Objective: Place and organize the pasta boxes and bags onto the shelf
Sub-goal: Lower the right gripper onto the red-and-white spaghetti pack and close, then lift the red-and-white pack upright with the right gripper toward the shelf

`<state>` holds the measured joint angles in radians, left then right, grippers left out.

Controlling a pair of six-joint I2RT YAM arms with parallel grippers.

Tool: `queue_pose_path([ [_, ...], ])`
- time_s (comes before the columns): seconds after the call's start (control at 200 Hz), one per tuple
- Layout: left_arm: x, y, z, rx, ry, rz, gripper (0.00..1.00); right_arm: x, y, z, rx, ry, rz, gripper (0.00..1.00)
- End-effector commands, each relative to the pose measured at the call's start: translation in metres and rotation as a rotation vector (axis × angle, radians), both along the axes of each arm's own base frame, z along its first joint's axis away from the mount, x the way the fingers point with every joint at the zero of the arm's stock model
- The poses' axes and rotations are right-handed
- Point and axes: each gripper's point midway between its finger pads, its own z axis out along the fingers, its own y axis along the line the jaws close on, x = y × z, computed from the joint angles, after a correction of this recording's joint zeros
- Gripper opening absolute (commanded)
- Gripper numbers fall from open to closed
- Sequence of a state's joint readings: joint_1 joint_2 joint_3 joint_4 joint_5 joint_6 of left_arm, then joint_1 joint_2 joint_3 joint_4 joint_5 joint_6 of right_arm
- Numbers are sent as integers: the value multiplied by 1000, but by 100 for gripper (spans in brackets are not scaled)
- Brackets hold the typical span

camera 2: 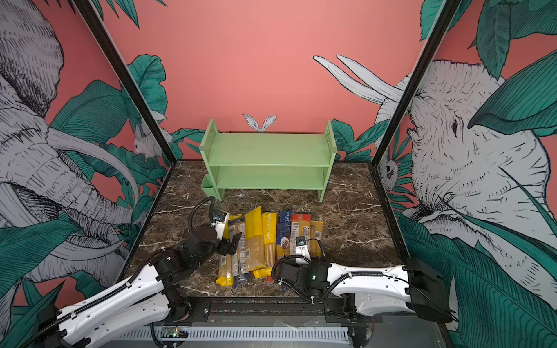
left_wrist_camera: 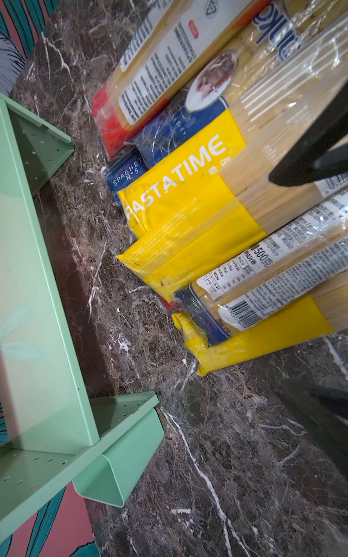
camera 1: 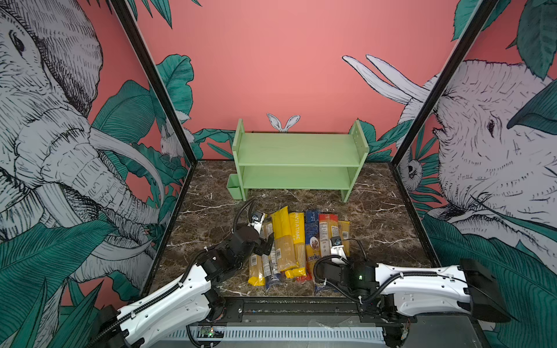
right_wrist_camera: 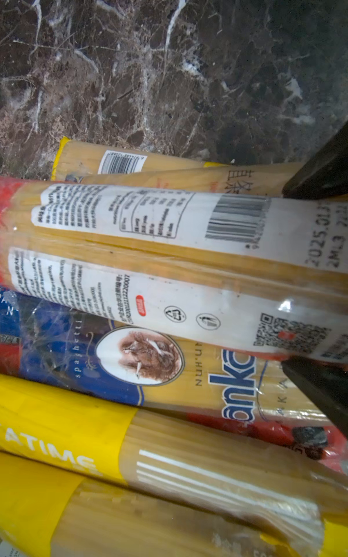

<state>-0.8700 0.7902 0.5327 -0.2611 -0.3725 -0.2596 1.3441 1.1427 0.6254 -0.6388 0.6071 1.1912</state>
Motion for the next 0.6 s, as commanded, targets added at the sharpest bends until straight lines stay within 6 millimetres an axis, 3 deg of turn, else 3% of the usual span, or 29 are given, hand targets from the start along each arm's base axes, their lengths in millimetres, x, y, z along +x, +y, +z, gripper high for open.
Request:
queue_pose_path([
  [0.0,0,-6,7,-22,-12,-19,100,-3,-11,-11,-14,47,-25,75],
  [0.1,-1,-6,7,-19,-13,-23,100,-2,-10,-11,-29,51,-19,67],
  [0.375,1,-9,15,2,-25,-39,100,0,1,0,-26,77,19,20],
  [0.595,1,-13,15,30,-18,-71,99,-1,11,28,55,53,78,8],
])
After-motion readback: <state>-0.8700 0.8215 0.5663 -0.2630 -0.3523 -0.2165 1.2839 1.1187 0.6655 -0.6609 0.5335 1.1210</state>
